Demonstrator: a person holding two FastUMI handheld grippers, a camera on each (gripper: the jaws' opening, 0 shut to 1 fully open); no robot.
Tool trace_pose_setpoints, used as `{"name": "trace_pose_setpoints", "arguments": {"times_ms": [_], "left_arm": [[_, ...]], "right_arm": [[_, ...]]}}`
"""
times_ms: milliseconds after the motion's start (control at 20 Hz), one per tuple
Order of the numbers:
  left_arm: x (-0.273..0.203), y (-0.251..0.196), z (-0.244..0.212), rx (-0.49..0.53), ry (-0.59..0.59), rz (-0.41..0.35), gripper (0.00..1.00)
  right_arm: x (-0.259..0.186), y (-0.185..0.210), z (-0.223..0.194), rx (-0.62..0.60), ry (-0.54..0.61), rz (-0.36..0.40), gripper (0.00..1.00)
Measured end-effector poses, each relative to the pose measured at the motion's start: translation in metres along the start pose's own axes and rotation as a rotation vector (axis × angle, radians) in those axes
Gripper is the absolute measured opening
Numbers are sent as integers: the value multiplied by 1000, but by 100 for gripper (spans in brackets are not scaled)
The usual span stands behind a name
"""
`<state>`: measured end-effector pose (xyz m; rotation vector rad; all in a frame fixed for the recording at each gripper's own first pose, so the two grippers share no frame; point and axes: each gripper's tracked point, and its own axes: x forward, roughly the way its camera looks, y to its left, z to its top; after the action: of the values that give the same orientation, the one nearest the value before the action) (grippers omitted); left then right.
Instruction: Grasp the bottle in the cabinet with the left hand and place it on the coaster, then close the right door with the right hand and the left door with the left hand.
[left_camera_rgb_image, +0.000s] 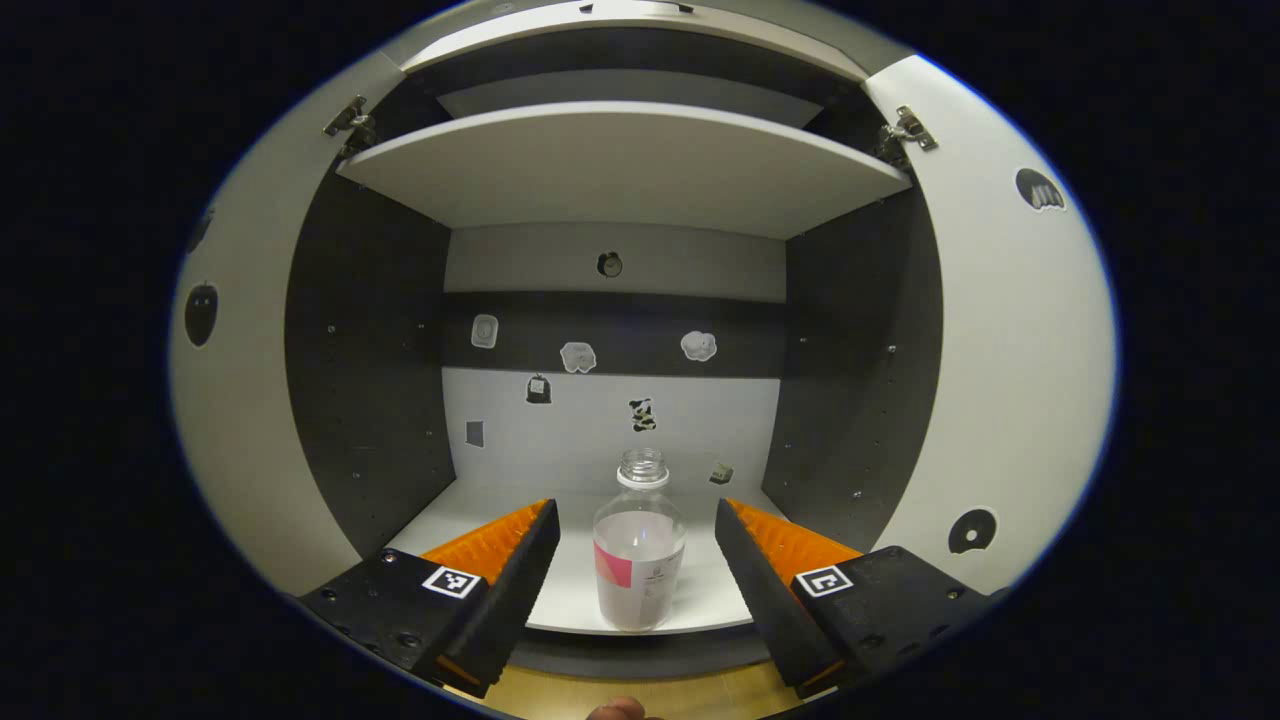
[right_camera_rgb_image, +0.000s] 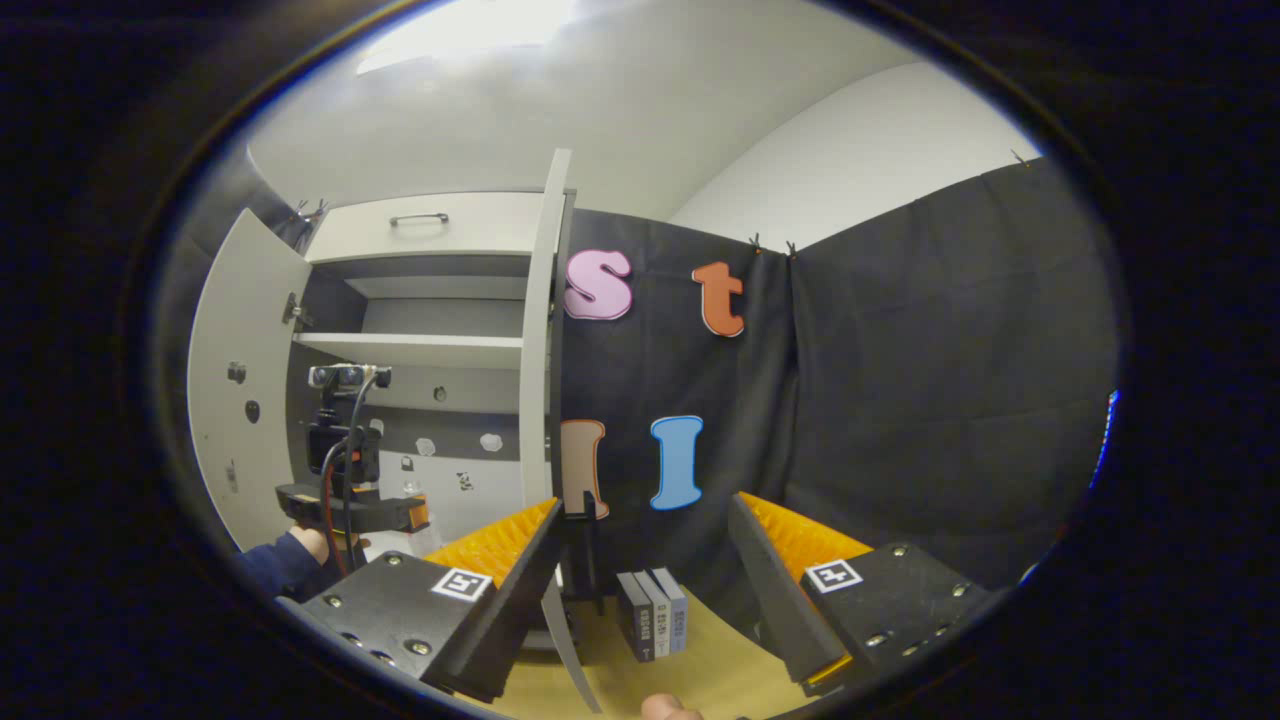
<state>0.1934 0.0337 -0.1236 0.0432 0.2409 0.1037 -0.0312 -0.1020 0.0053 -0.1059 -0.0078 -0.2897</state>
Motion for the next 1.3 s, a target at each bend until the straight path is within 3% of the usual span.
{"name": "trace_pose_setpoints", "arguments": {"times_ms": [400,600,700,1050,1300], "left_arm": [[47,-2,-30,13,89,11,98],[53,0,-38,22,109,11,79],[51,-1,-40,19,120,1,77],[24,-14,-32,-40,80,-157,76],[-45,-11,-31,-63,60,-242,76]], "right_arm": [[16,-2,-6,-9,17,-9,98],[17,-4,-6,-12,16,-17,98],[17,-4,-8,-9,19,-17,98],[19,6,-4,8,14,39,98],[11,10,-3,10,13,83,98]]}}
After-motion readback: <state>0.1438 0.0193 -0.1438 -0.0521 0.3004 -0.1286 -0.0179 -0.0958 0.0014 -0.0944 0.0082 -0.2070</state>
